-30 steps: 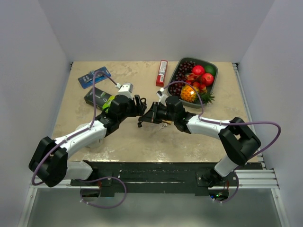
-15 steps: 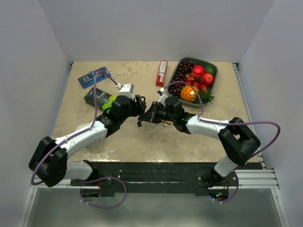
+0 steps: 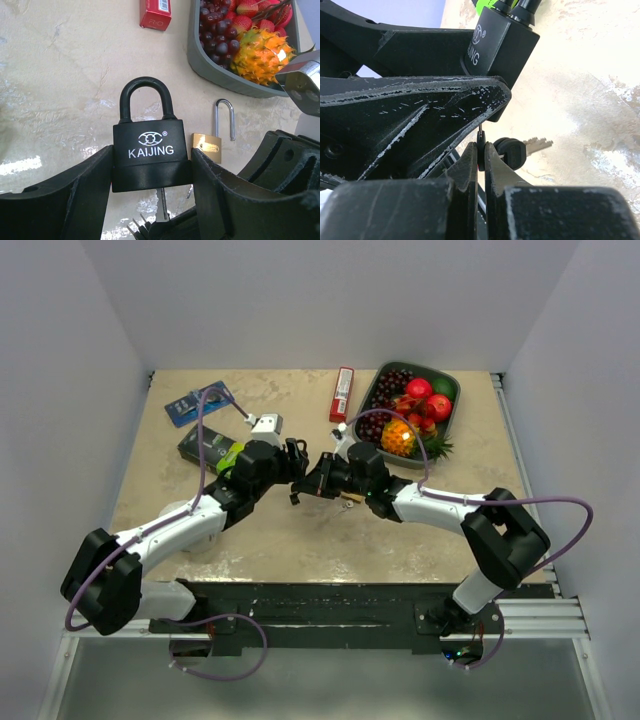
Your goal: Unlock with the key
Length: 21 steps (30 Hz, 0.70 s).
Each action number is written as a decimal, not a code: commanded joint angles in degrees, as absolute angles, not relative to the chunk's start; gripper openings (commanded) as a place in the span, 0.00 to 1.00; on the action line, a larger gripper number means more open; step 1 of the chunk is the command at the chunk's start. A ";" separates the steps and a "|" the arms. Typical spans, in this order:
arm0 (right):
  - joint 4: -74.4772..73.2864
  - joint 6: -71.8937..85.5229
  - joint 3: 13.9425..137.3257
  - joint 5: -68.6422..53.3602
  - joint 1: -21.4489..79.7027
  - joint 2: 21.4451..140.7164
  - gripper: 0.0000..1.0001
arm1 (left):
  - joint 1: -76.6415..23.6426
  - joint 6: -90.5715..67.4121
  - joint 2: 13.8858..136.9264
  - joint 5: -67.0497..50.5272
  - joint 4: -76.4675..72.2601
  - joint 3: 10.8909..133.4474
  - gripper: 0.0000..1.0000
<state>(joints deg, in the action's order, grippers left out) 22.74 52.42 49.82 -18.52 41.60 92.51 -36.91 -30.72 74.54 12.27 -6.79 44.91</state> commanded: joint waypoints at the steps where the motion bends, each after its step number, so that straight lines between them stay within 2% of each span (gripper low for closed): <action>1: 26.98 52.12 50.98 -7.73 37.00 91.50 0.00 | -38.58 -29.79 73.13 9.58 -10.46 48.08 0.00; 12: 32.25 53.79 50.27 -10.02 34.19 91.23 0.00 | -39.29 -30.32 74.00 8.18 -10.90 47.99 0.00; 21: 31.38 53.09 51.41 -4.49 34.19 90.88 0.00 | -39.55 -30.94 74.62 7.21 -10.90 48.08 0.00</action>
